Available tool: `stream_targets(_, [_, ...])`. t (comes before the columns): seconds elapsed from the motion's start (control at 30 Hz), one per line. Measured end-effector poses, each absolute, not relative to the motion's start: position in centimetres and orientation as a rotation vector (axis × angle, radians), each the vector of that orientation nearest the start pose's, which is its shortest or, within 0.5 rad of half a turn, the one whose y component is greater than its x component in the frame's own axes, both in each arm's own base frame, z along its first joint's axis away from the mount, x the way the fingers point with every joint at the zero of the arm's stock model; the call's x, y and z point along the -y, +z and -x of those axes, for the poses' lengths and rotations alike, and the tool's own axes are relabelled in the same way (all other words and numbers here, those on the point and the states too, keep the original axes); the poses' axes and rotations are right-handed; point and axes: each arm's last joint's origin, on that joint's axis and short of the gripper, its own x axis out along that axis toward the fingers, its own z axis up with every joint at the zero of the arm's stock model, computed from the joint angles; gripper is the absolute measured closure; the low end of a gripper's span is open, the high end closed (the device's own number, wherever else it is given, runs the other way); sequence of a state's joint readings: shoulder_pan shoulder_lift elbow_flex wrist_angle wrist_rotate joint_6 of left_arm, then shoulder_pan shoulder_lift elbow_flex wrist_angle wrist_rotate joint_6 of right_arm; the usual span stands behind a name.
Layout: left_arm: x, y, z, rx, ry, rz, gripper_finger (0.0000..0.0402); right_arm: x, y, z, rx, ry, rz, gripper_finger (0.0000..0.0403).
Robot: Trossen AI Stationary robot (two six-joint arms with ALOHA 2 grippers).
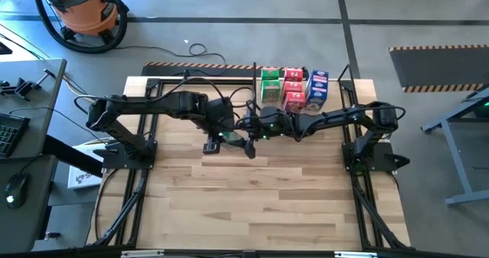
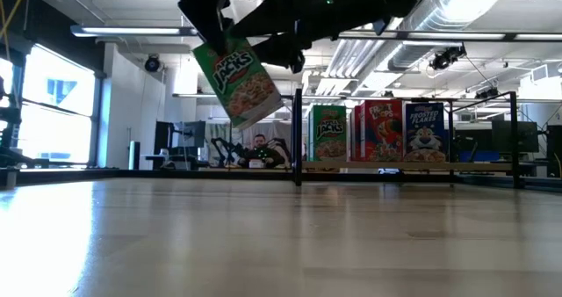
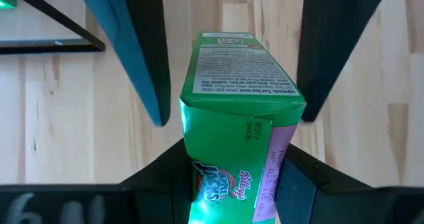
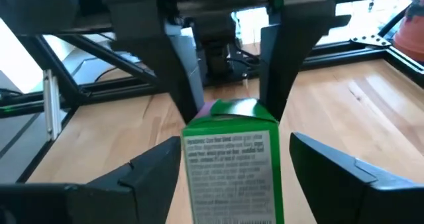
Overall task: Stack cereal on shelf
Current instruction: Put the green cereal box on the shelf
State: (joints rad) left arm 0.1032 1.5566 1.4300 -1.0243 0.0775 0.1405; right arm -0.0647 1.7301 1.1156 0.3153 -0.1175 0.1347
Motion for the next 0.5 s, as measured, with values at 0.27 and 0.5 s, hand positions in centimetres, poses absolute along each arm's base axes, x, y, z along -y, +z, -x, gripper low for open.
stream_targets(0.27, [-2.82,30.91,-30.74,-1.111,-0.09,0.039,0.0257,2.12,24.24,-38.79,-0.314,0.048,-0.153,0.0171])
stream_targets(0.5, [-2.8,31.06,-30.55,-1.113,-0.074,0.065,0.0257,2.09,24.35,-38.78,-0.308,0.06,-0.142,0.0223])
